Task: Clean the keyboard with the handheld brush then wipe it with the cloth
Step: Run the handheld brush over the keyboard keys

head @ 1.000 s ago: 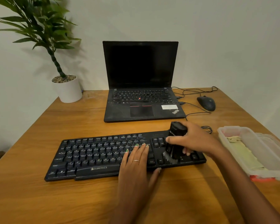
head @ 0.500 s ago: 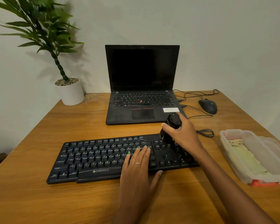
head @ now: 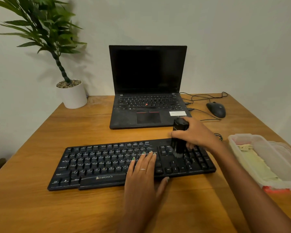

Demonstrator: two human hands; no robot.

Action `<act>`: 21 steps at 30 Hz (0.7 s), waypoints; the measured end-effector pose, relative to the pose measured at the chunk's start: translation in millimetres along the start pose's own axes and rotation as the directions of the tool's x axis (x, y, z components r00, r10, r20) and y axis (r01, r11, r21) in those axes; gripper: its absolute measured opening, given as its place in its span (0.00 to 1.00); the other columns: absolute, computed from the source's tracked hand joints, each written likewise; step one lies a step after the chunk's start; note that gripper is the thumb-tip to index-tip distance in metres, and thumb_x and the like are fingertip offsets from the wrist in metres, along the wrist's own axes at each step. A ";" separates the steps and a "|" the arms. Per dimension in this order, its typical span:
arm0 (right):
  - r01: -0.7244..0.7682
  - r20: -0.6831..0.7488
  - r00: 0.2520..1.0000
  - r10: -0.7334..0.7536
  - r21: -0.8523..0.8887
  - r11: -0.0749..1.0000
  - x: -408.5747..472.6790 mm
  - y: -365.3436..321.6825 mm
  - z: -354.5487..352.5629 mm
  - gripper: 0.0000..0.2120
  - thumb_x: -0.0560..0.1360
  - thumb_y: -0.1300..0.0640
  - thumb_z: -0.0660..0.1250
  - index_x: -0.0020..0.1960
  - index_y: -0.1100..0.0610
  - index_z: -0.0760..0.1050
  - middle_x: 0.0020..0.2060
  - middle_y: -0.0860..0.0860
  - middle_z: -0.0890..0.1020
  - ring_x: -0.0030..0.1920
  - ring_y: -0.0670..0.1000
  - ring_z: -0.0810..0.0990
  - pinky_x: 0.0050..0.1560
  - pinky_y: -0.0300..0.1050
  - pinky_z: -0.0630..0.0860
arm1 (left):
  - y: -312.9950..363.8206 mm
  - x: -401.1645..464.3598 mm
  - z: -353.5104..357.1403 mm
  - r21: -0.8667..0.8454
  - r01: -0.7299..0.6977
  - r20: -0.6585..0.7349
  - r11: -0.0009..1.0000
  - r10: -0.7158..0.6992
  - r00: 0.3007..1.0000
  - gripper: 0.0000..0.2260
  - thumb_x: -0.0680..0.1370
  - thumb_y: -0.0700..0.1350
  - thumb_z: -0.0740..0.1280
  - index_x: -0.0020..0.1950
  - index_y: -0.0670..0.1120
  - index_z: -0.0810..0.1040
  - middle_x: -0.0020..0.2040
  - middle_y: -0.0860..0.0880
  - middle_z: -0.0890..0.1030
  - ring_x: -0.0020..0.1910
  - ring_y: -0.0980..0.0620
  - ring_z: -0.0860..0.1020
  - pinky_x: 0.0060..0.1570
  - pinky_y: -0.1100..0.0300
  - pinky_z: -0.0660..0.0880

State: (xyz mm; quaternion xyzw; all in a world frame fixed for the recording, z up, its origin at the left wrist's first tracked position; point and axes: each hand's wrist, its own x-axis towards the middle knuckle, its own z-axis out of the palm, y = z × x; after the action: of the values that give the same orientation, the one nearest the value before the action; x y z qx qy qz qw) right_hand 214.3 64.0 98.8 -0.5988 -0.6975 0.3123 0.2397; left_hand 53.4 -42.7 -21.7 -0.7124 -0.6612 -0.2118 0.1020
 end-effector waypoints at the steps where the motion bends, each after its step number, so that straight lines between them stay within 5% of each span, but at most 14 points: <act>1: 0.017 -0.072 0.997 -0.018 -0.011 1.000 1.2 -0.5 1.6 0.14 0.71 0.52 0.71 0.52 0.54 0.72 0.37 0.49 0.80 0.29 0.48 0.78 0.28 0.38 0.75 | -0.3 -0.2 0.4 -0.002 -0.003 0.004 1.000 0.003 1.000 0.31 0.73 0.67 0.54 0.68 0.49 0.73 0.65 0.52 0.78 0.64 0.54 0.75 0.64 0.49 0.63; 3: 0.111 -0.275 0.954 -0.120 -0.048 0.993 0.0 0.4 12.8 0.15 0.72 0.51 0.71 0.55 0.53 0.72 0.37 0.43 0.77 0.37 0.48 0.79 0.33 0.35 0.73 | -0.8 -0.4 0.9 -0.009 -0.007 0.005 1.000 0.007 1.000 0.31 0.74 0.67 0.54 0.68 0.49 0.73 0.65 0.52 0.77 0.64 0.53 0.75 0.65 0.49 0.64; 5: 0.151 -0.332 0.932 -0.147 -0.015 0.988 -2.9 2.5 19.7 0.15 0.72 0.53 0.71 0.56 0.56 0.73 0.36 0.41 0.75 0.41 0.48 0.78 0.38 0.38 0.74 | -0.3 0.2 0.5 -0.008 -0.007 0.002 1.000 0.007 1.000 0.32 0.73 0.67 0.54 0.67 0.48 0.74 0.64 0.52 0.78 0.63 0.53 0.76 0.64 0.50 0.64; 7: 0.078 -0.164 0.984 -0.075 0.012 0.997 -4.5 0.5 12.0 0.14 0.71 0.53 0.70 0.54 0.57 0.73 0.35 0.45 0.76 0.34 0.46 0.76 0.37 0.44 0.76 | -0.3 1.2 0.1 -0.004 -0.004 -0.001 1.000 0.004 1.000 0.32 0.73 0.67 0.54 0.67 0.48 0.74 0.64 0.52 0.78 0.63 0.53 0.76 0.64 0.50 0.65; 10: 0.016 0.058 0.998 -0.014 -0.039 0.999 -0.6 -1.6 1.0 0.13 0.71 0.51 0.70 0.51 0.55 0.72 0.38 0.53 0.81 0.27 0.47 0.76 0.26 0.39 0.73 | -0.4 0.6 1.4 0.000 -0.003 0.002 1.000 0.003 1.000 0.31 0.73 0.67 0.54 0.67 0.49 0.75 0.64 0.52 0.78 0.64 0.53 0.75 0.64 0.49 0.64; 13: 0.148 -0.266 0.948 -0.174 -0.116 0.982 5.4 5.2 16.4 0.22 0.72 0.50 0.70 0.63 0.55 0.71 0.42 0.45 0.78 0.38 0.46 0.77 0.36 0.34 0.73 | -0.9 0.2 1.2 -0.013 -0.004 0.010 1.000 0.005 1.000 0.31 0.74 0.67 0.54 0.68 0.49 0.74 0.65 0.52 0.78 0.64 0.53 0.75 0.65 0.49 0.64; 15: 0.195 -0.318 0.928 -0.194 -0.028 0.980 8.4 11.7 23.0 0.22 0.72 0.50 0.71 0.62 0.56 0.71 0.44 0.46 0.79 0.44 0.48 0.79 0.38 0.33 0.73 | -0.1 0.2 0.3 -0.011 -0.007 0.007 1.000 0.007 1.000 0.31 0.74 0.67 0.54 0.67 0.48 0.75 0.64 0.52 0.78 0.64 0.53 0.76 0.64 0.49 0.65; 18: 0.060 -0.061 0.996 -0.063 -0.062 0.996 9.3 8.4 7.3 0.19 0.69 0.49 0.71 0.56 0.56 0.72 0.43 0.51 0.81 0.40 0.52 0.81 0.32 0.40 0.75 | -0.1 0.1 0.4 -0.012 -0.001 -0.008 1.000 0.001 1.000 0.31 0.73 0.67 0.54 0.67 0.49 0.75 0.64 0.52 0.78 0.63 0.53 0.76 0.64 0.49 0.65; 20: 0.011 0.184 0.983 0.011 -0.115 0.993 5.9 0.5 -0.9 0.15 0.71 0.50 0.70 0.53 0.56 0.72 0.40 0.54 0.82 0.31 0.50 0.80 0.26 0.38 0.74 | -0.4 0.7 1.4 -0.015 0.002 -0.008 1.000 -0.002 1.000 0.31 0.73 0.67 0.54 0.67 0.49 0.74 0.64 0.52 0.78 0.63 0.53 0.76 0.64 0.49 0.65; 21: 0.022 0.199 0.980 0.001 -0.112 0.993 4.5 -1.6 0.5 0.14 0.71 0.50 0.70 0.52 0.55 0.72 0.39 0.54 0.82 0.29 0.49 0.79 0.26 0.38 0.75 | -0.6 0.8 1.7 -0.006 -0.001 -0.005 1.000 0.001 1.000 0.31 0.73 0.67 0.54 0.67 0.49 0.74 0.64 0.52 0.78 0.63 0.53 0.76 0.64 0.48 0.65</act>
State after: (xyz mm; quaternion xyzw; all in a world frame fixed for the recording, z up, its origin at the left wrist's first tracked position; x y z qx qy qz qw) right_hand 212.1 68.2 99.5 -0.5737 -0.7377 0.3291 0.1360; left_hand 53.2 -41.2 -23.0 -0.7124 -0.6601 -0.2155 0.1014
